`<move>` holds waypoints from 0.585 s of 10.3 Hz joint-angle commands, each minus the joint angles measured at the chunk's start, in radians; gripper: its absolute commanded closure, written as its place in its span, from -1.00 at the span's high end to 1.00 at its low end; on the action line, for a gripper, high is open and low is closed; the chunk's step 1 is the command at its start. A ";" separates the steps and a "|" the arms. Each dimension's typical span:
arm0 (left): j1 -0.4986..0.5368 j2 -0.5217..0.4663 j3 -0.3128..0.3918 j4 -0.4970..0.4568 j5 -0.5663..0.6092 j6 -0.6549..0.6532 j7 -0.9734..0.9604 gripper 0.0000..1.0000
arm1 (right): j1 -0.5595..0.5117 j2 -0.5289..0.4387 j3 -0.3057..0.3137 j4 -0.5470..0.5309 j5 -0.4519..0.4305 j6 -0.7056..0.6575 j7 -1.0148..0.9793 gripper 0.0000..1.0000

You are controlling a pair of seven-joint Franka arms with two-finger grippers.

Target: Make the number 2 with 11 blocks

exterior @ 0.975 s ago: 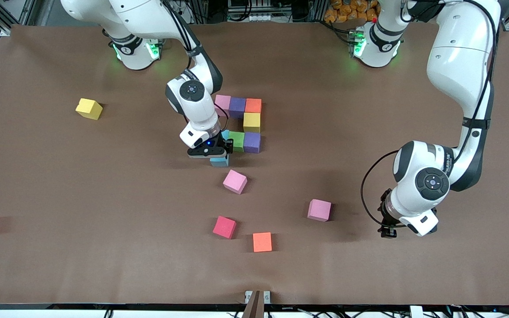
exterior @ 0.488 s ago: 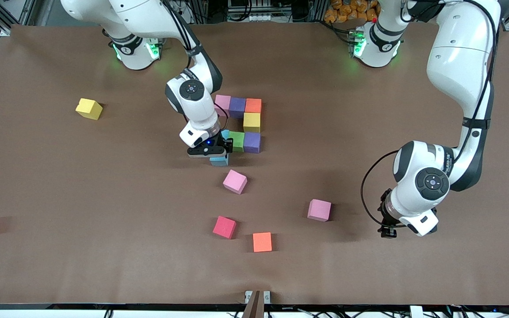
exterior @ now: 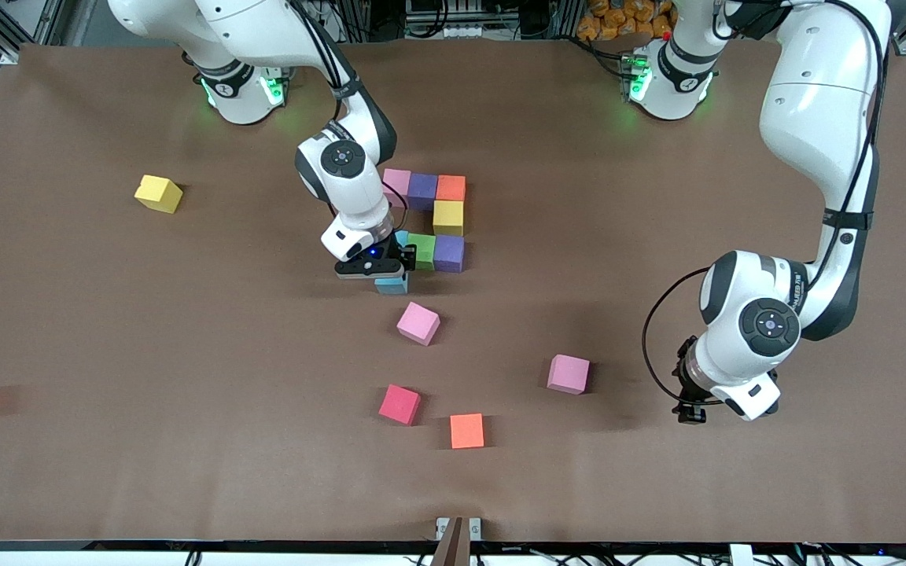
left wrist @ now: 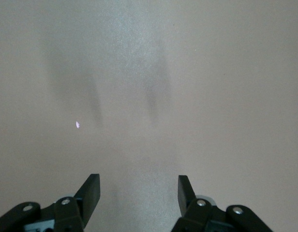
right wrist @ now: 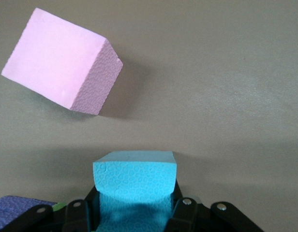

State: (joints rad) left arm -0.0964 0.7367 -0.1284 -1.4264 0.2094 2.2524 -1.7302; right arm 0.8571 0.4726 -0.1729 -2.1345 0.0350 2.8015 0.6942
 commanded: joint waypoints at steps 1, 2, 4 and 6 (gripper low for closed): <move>-0.006 0.006 0.006 0.012 0.007 0.004 0.008 0.47 | 0.008 -0.026 0.012 -0.036 -0.020 -0.016 0.036 -0.62; -0.006 0.006 0.006 0.012 0.007 0.004 0.008 0.47 | 0.008 -0.026 0.012 -0.038 -0.020 -0.017 0.036 -0.62; -0.006 0.006 0.006 0.012 0.007 0.003 0.006 0.47 | 0.008 -0.028 0.012 -0.044 -0.020 -0.017 0.036 -0.62; -0.006 0.006 0.006 0.012 0.007 0.003 0.004 0.47 | 0.005 -0.032 0.012 -0.047 -0.020 -0.017 0.030 -0.62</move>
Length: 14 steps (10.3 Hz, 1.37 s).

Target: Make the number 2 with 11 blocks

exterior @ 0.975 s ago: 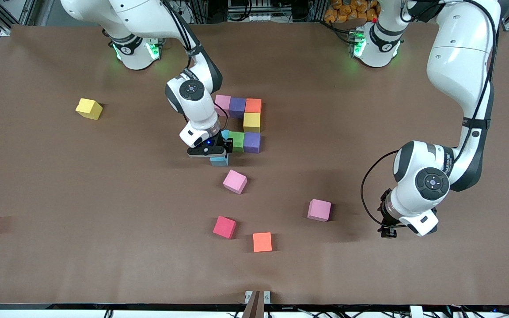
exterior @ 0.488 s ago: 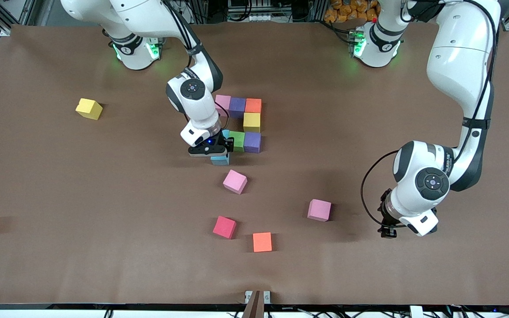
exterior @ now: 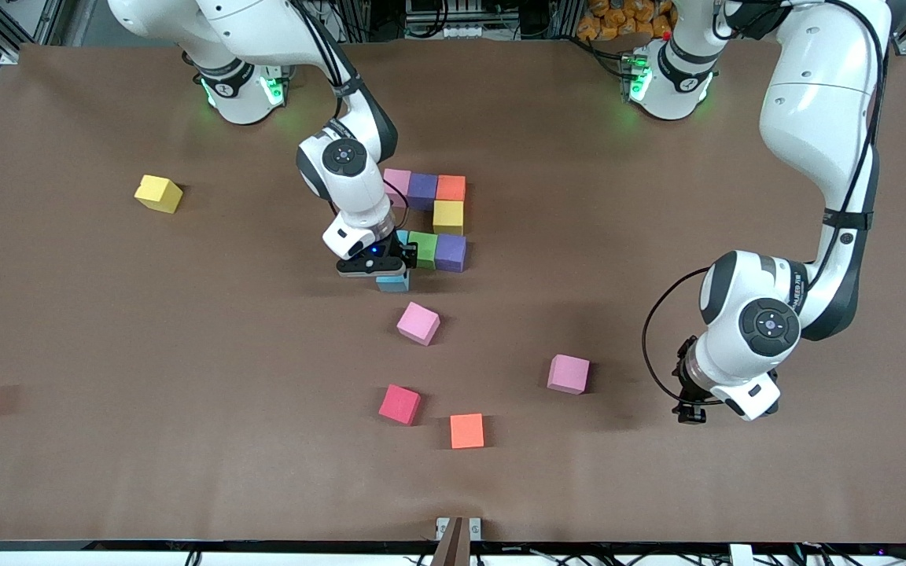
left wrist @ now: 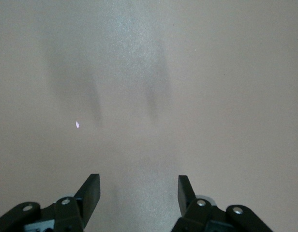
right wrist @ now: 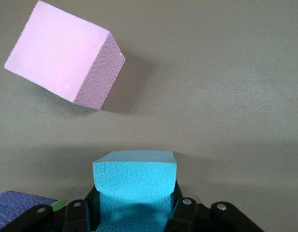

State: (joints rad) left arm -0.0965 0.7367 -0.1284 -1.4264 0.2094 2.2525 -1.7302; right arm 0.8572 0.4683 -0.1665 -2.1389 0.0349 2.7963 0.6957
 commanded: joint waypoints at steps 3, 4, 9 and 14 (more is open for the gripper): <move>-0.006 0.006 0.006 0.012 0.005 0.004 0.001 0.47 | 0.005 -0.028 0.004 -0.042 -0.020 -0.012 0.027 -0.62; -0.006 0.006 0.006 0.012 0.007 0.004 0.001 0.47 | 0.005 -0.028 0.004 -0.042 -0.021 -0.012 0.024 -0.61; -0.006 0.006 0.006 0.012 0.007 0.002 0.001 0.47 | 0.002 -0.028 0.002 -0.039 -0.023 -0.012 0.022 -0.21; -0.006 0.006 0.006 0.012 0.007 0.002 0.003 0.47 | -0.003 -0.023 0.002 -0.038 -0.044 -0.009 0.022 0.99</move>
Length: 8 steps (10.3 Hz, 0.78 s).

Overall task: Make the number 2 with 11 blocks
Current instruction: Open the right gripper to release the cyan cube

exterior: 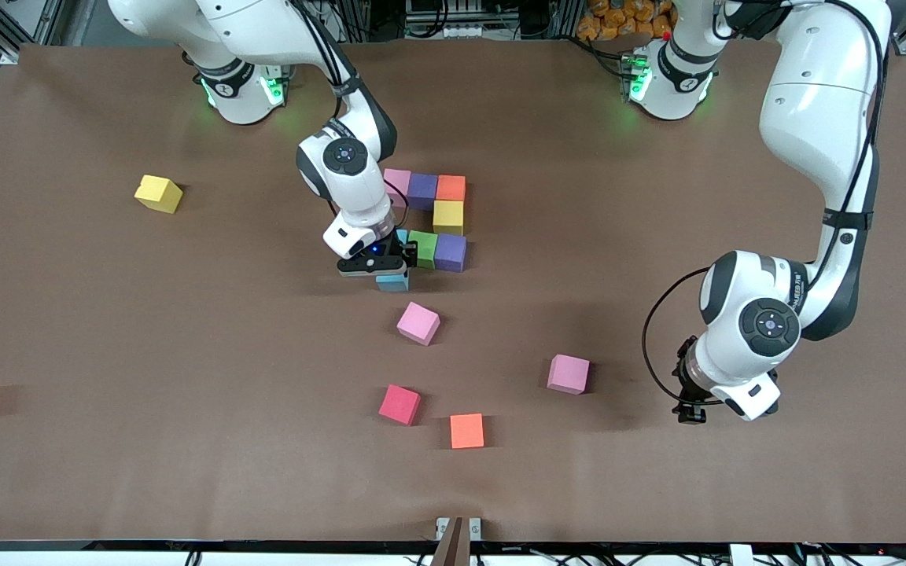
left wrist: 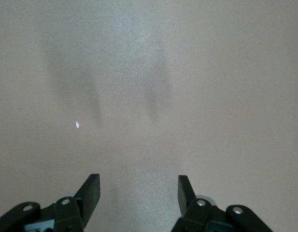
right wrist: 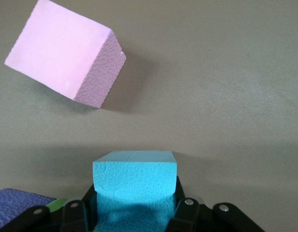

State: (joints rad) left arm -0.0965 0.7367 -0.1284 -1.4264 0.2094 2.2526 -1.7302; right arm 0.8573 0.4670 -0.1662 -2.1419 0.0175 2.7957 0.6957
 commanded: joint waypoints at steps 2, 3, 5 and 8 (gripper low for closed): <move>-0.006 0.006 0.006 0.012 0.007 0.004 0.001 0.47 | -0.007 -0.019 0.002 -0.030 -0.027 -0.010 0.027 1.00; -0.006 0.006 0.006 0.012 0.007 0.004 0.003 0.47 | -0.010 -0.019 0.002 -0.026 -0.027 -0.010 0.028 1.00; -0.006 0.006 0.006 0.012 0.007 0.002 0.003 0.47 | -0.021 -0.021 0.002 0.000 -0.019 -0.021 0.033 1.00; -0.006 0.006 0.006 0.012 0.007 0.004 0.003 0.47 | -0.035 -0.030 0.000 0.086 -0.010 -0.178 0.042 1.00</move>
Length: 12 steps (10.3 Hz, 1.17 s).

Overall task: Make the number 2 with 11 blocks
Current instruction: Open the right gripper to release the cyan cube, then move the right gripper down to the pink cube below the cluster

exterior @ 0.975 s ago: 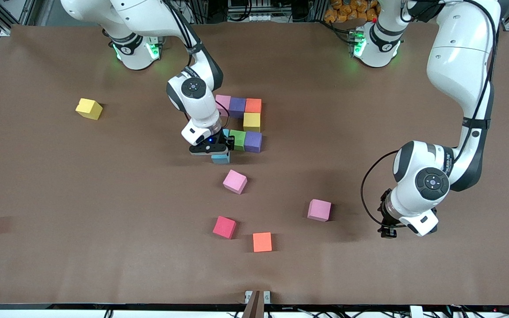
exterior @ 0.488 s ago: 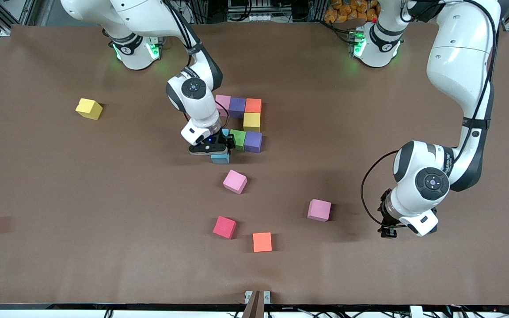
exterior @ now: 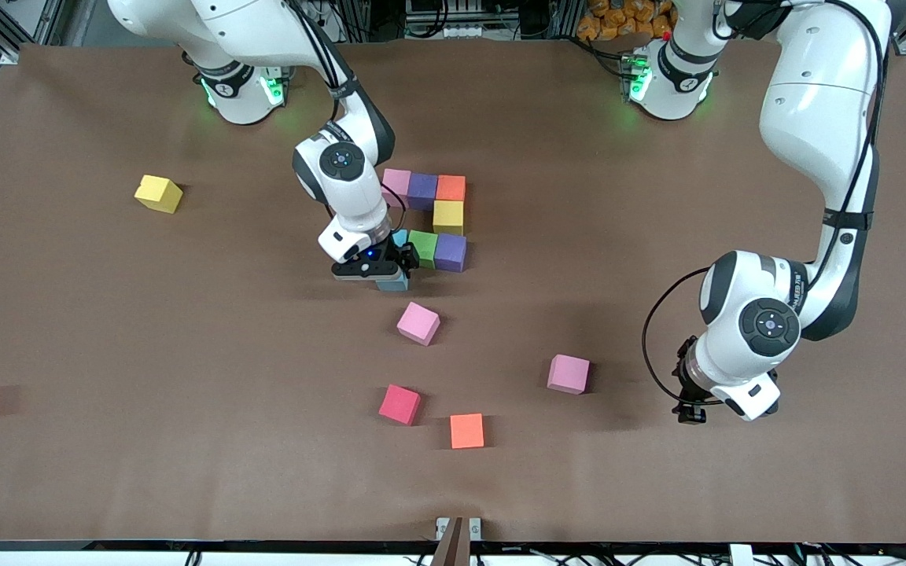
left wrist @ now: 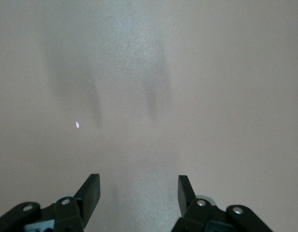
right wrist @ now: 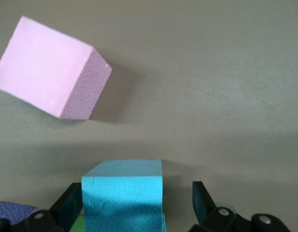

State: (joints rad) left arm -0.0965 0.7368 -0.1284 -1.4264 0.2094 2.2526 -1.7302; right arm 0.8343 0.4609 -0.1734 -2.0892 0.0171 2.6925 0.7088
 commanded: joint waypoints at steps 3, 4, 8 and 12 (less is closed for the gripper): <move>-0.006 0.006 0.006 0.012 0.007 0.004 0.003 0.47 | -0.021 -0.037 0.006 0.066 -0.009 -0.104 0.018 1.00; -0.006 0.006 0.006 0.012 0.007 0.004 0.001 0.47 | -0.024 -0.038 0.005 0.107 -0.011 -0.156 0.017 1.00; -0.006 0.006 0.006 0.014 0.002 0.002 -0.012 0.47 | -0.035 0.010 0.003 0.282 -0.025 -0.245 -0.092 1.00; -0.006 0.006 0.006 0.015 0.004 0.034 -0.110 0.48 | -0.037 0.143 0.017 0.426 -0.008 -0.128 -0.421 1.00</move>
State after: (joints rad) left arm -0.0964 0.7369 -0.1280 -1.4242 0.2094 2.2741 -1.8018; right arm 0.8112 0.5133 -0.1771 -1.7593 0.0132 2.5244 0.4077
